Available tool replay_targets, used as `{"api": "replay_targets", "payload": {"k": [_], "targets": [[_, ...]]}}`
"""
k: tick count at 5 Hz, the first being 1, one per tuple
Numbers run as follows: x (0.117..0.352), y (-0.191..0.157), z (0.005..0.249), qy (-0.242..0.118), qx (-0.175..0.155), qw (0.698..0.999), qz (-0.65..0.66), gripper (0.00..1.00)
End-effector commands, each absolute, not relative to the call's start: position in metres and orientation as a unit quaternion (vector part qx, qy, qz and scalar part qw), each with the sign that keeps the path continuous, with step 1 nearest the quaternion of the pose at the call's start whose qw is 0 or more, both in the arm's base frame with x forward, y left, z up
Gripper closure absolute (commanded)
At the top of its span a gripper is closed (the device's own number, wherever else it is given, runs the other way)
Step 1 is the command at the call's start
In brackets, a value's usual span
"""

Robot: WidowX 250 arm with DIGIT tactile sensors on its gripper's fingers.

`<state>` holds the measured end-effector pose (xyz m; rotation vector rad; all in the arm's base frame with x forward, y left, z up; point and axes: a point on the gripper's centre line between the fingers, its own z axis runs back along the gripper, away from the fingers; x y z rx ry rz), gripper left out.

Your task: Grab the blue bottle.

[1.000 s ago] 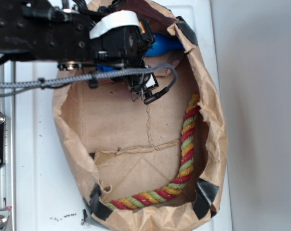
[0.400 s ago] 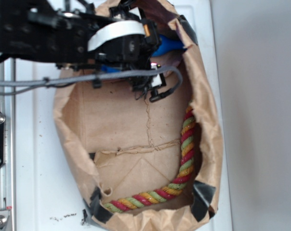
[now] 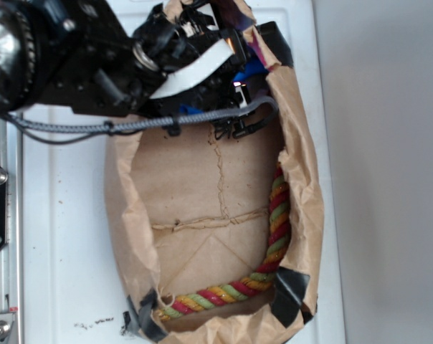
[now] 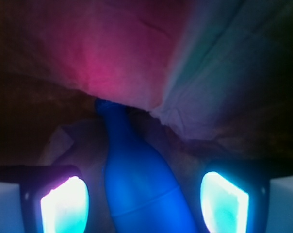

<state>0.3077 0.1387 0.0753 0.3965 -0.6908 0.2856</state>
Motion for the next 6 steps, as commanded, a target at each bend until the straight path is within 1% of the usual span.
{"api": "replay_targets", "payload": {"k": [1, 2, 3, 5, 6], "targets": [[0.318, 0.15, 0.092, -0.357, 0.19, 0.909, 0.101, 0.0], [0.317, 0.15, 0.094, -0.362, 0.187, 0.905, 0.124, 1.0], [0.316, 0.149, 0.098, -0.366, 0.168, 0.906, 0.127, 1.0], [0.313, 0.144, 0.108, -0.366, 0.144, 0.91, 0.128, 1.0], [0.299, 0.124, 0.137, -0.36, 0.086, 0.919, 0.133, 1.0]]}}
